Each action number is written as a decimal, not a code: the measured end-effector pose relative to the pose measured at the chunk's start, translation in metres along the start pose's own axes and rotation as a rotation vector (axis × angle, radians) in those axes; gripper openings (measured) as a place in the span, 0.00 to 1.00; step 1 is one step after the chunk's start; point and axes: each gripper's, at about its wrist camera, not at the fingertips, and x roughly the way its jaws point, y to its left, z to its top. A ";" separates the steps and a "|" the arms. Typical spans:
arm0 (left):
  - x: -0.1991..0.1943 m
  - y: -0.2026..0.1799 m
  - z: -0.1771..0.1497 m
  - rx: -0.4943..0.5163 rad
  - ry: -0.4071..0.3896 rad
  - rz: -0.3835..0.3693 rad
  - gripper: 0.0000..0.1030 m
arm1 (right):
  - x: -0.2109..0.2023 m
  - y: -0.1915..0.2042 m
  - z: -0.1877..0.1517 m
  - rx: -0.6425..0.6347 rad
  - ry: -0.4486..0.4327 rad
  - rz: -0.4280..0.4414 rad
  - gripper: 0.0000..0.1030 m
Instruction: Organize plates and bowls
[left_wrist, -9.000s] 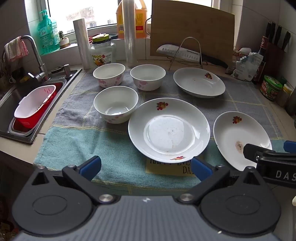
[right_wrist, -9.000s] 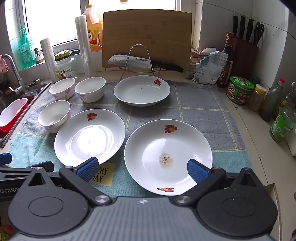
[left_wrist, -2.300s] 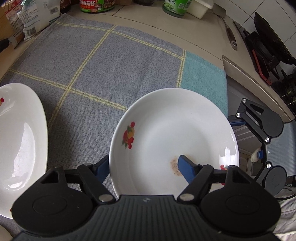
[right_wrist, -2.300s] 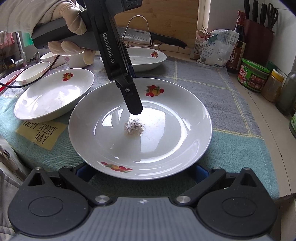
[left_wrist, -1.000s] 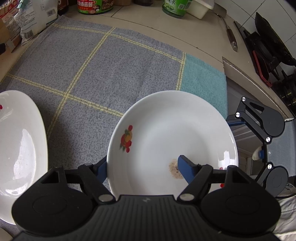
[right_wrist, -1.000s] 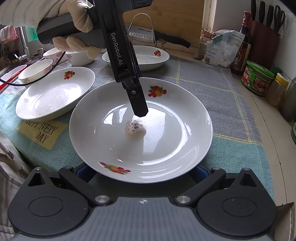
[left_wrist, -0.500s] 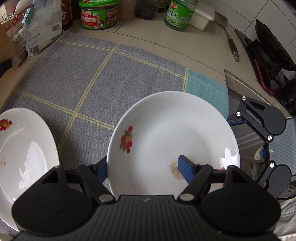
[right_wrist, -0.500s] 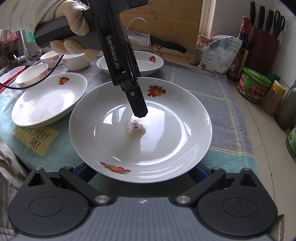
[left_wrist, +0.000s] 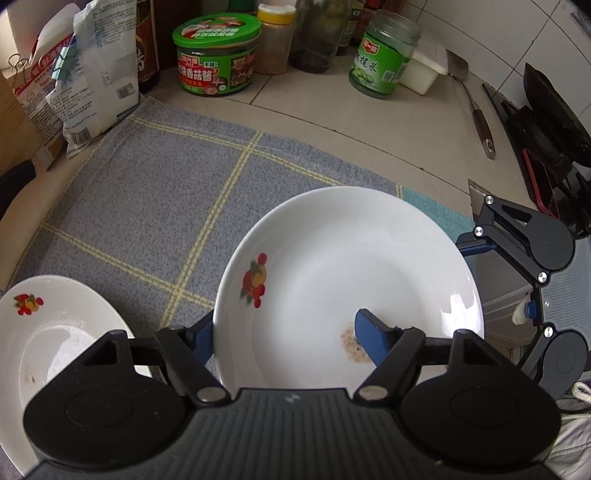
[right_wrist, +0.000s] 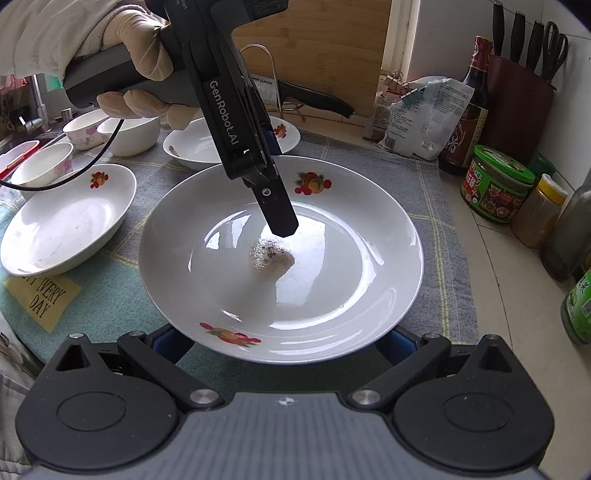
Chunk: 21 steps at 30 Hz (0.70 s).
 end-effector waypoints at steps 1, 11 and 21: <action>0.001 0.002 0.003 0.003 -0.004 0.004 0.73 | 0.001 -0.003 0.001 -0.004 0.000 -0.003 1.00; 0.020 0.016 0.026 -0.008 -0.010 0.039 0.73 | 0.020 -0.031 0.012 -0.019 0.009 -0.014 1.00; 0.038 0.023 0.043 0.004 -0.018 0.048 0.73 | 0.038 -0.054 0.015 -0.004 0.031 -0.020 1.00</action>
